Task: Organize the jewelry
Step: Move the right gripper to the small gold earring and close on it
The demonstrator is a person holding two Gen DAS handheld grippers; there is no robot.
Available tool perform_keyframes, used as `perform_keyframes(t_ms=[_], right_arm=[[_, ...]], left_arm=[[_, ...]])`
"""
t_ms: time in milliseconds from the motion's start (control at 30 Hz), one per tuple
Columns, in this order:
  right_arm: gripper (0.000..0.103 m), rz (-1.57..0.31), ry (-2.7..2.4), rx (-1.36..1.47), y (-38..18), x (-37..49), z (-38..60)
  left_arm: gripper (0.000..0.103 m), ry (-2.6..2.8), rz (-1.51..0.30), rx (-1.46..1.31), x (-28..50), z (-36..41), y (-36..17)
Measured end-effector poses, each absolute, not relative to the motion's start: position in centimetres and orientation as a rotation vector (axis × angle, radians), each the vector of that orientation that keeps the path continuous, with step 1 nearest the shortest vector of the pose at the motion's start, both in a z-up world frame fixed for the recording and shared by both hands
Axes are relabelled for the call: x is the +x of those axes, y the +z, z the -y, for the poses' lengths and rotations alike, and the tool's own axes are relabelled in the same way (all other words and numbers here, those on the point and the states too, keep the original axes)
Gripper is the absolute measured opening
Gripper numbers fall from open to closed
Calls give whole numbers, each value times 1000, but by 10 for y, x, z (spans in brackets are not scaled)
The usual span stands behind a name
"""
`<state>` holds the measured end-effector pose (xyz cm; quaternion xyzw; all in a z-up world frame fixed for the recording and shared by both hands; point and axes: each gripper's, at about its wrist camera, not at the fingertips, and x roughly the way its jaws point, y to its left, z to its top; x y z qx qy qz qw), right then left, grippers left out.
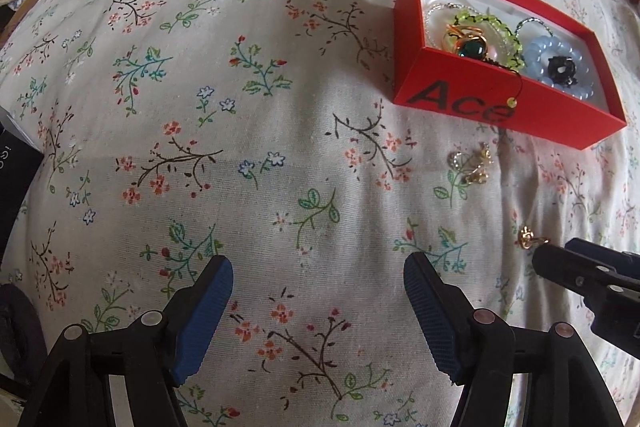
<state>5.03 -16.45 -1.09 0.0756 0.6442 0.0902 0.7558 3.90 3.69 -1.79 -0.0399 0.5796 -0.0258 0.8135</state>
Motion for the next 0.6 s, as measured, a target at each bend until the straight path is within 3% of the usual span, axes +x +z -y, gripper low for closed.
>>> perform_keyframes(t_ms=[467,600], right_arm=[[16,-1389,193,144,-30,63,150],[16,-1370,210,144,-26,62,154]], left_arm=[[74,-60,-1236,-40,38,-43,-23],[74,-92,-1214,-37,41,-40,-23]])
